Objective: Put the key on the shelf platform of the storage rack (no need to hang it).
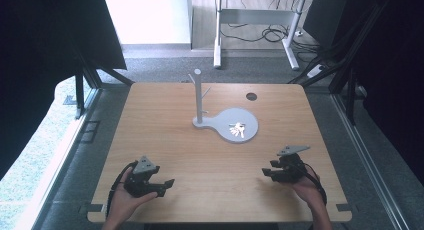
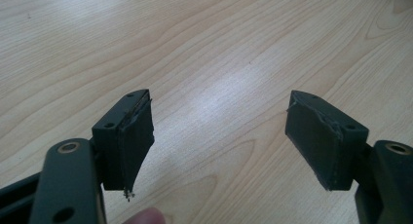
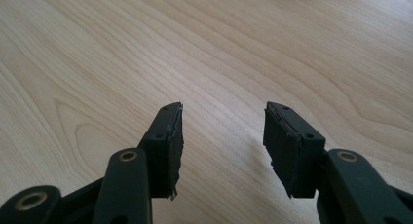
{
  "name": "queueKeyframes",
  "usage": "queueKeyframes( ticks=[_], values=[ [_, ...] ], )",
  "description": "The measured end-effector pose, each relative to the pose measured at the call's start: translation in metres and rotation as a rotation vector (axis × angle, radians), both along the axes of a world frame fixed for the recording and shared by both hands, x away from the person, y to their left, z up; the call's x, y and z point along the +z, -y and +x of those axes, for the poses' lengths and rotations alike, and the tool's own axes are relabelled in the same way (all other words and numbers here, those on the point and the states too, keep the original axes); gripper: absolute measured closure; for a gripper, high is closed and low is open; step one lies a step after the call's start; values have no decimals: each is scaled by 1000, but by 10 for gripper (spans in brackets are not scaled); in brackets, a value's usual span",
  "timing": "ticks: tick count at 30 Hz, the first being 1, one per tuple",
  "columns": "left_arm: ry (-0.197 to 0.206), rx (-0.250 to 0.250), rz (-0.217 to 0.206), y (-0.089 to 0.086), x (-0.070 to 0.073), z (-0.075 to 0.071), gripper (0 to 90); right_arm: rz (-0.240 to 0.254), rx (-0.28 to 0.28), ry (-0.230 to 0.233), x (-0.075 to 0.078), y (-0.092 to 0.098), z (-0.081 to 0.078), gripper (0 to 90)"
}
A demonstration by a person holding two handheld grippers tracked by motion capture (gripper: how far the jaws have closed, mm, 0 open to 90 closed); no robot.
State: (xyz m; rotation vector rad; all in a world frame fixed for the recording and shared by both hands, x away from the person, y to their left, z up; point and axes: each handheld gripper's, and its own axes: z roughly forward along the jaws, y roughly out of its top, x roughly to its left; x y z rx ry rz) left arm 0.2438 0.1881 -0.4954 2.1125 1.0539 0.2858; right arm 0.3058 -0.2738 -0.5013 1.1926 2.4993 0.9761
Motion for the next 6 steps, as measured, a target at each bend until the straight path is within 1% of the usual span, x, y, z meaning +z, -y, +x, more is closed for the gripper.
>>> queueKeyframes(
  ticks=[2,3,4,5,6],
  values=[
    [-1,-3,-2,1,0,0,261,-12,3,2,-1,-1,0,497],
    [-3,-1,-2,1,0,0,261,-12,3,2,-1,-1,0,497],
    [-2,-3,0,1,-1,0,260,-11,-2,9,0,-1,0,495],
    [-3,-4,-1,1,-1,0,260,-1,-19,24,1,1,0,482],
    [-4,-4,0,1,-1,0,260,-1,-19,24,1,1,0,482]
  ],
)
